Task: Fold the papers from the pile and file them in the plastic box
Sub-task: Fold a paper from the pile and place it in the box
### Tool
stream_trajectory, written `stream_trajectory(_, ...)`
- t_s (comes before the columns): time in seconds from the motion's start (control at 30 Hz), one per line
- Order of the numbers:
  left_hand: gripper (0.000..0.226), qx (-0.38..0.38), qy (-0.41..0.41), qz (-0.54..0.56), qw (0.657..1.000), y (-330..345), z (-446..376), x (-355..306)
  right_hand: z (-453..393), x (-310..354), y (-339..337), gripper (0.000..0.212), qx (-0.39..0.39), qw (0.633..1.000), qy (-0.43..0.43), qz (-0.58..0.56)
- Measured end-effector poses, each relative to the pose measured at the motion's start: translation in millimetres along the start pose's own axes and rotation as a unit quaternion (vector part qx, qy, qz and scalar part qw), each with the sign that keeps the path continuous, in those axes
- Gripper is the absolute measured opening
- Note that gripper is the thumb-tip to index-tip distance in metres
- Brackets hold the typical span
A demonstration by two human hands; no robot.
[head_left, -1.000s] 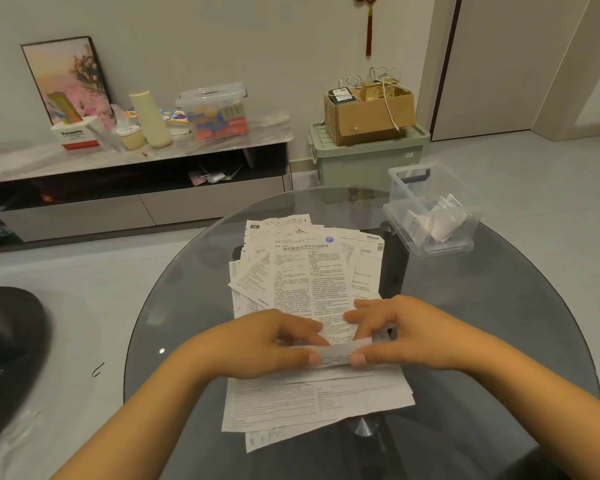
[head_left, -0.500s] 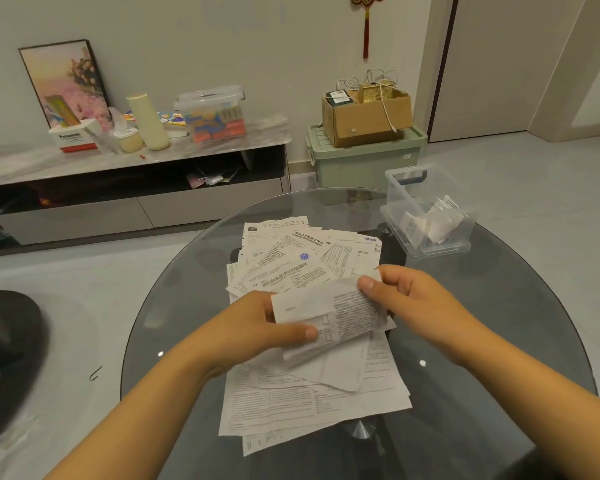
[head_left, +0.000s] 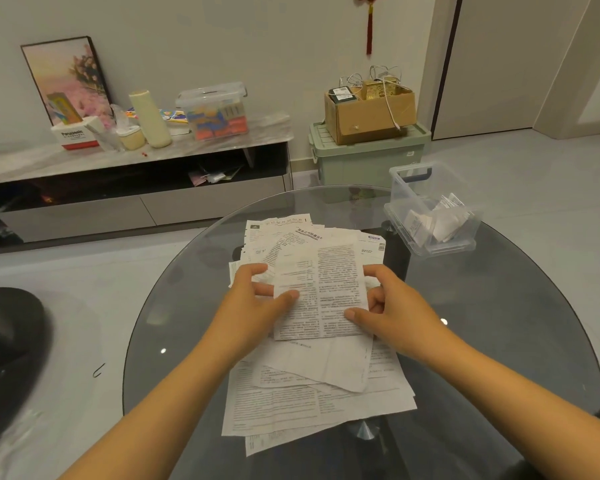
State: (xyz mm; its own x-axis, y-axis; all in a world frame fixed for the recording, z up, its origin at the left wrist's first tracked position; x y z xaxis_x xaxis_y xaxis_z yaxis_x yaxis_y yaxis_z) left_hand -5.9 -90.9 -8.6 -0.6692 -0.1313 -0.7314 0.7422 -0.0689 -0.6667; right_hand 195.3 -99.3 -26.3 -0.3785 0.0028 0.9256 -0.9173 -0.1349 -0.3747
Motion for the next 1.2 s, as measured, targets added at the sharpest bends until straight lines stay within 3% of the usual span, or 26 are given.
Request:
stream_trajectory(0.13, 0.096, 0.031, 0.045, -0.070, 0.996, 8.3, -1.8, 2.0, 1.3, -3.0, -4.8, 0.072, 0.016, 0.999, 0.018, 0.045)
stream_trajectory(0.27, 0.114, 0.060, 0.087, -0.203, 0.974, 20.8, 1.9, 2.0, 2.8, -4.8, -10.2, 0.090, 0.019, 0.997, 0.030, 0.074)
stream_trajectory(0.4, 0.087, 0.052, 0.186, -0.311, 0.931, 27.2, 5.1, 0.5, 4.1, -5.2, -12.3, 0.092, 0.011, 0.993, 0.024, 0.112)
stream_trajectory(0.53, 0.069, 0.076, 0.257, -0.395, 0.879, 32.5, 8.6, -2.1, 4.4, -5.2, -12.5, 0.052, 0.026, 0.983, 0.017, 0.183)
stream_trajectory(0.67, 0.058, 0.074, 0.288, -0.405, 0.865, 35.0, 7.2, -3.2, 4.6, -7.8, -11.7, 0.064, 0.067, 0.977, 0.038, 0.198)
stream_trajectory(0.77, 0.035, 0.055, 0.306, -0.361, 0.879, 31.1, 8.9, -8.3, 6.6, -4.0, -15.4, 0.070, 0.083, 0.966, 0.010, 0.245)
stream_trajectory(0.83, 0.031, 0.044, 0.298, -0.336, 0.892, 29.1, 9.3, -10.2, 4.7, -4.1, -17.6, 0.055, 0.087, 0.962, -0.008, 0.257)
stream_trajectory(0.9, 0.034, 0.037, 0.275, -0.297, 0.914, 27.1, 8.6, -10.0, 1.7, -5.3, -20.6, 0.032, 0.074, 0.970, -0.015, 0.229)
stream_trajectory(1.07, 0.025, -0.002, 0.212, -0.177, 0.961, 19.5, 6.2, -10.7, 4.3, 0.2, -26.6, 0.002, 0.047, 0.990, -0.004, 0.133)
stream_trajectory(1.13, 0.016, 0.011, 0.184, -0.129, 0.974, 19.5, 4.1, -9.2, 5.2, 2.2, -27.0, 0.004, 0.034, 0.995, -0.007, 0.096)
stream_trajectory(1.2, 0.020, 0.022, 0.160, -0.103, 0.982, 22.0, 2.7, -6.5, 4.3, 0.9, -25.8, 0.006, 0.015, 0.997, -0.008, 0.078)
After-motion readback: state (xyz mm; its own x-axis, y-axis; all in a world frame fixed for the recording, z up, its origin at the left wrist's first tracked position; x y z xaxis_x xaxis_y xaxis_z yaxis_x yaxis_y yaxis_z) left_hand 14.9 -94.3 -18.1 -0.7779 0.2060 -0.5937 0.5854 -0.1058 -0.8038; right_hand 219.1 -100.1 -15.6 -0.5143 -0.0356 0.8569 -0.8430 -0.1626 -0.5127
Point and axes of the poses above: each hand's wrist, its own z-axis away from the middle knuckle, its own y-axis out of the palm, x = y × z, the point moved 3 cm from there along -z, towards the middle knuckle, and after that the axes turned 13 degrees about -z, right-handed, at the moved point
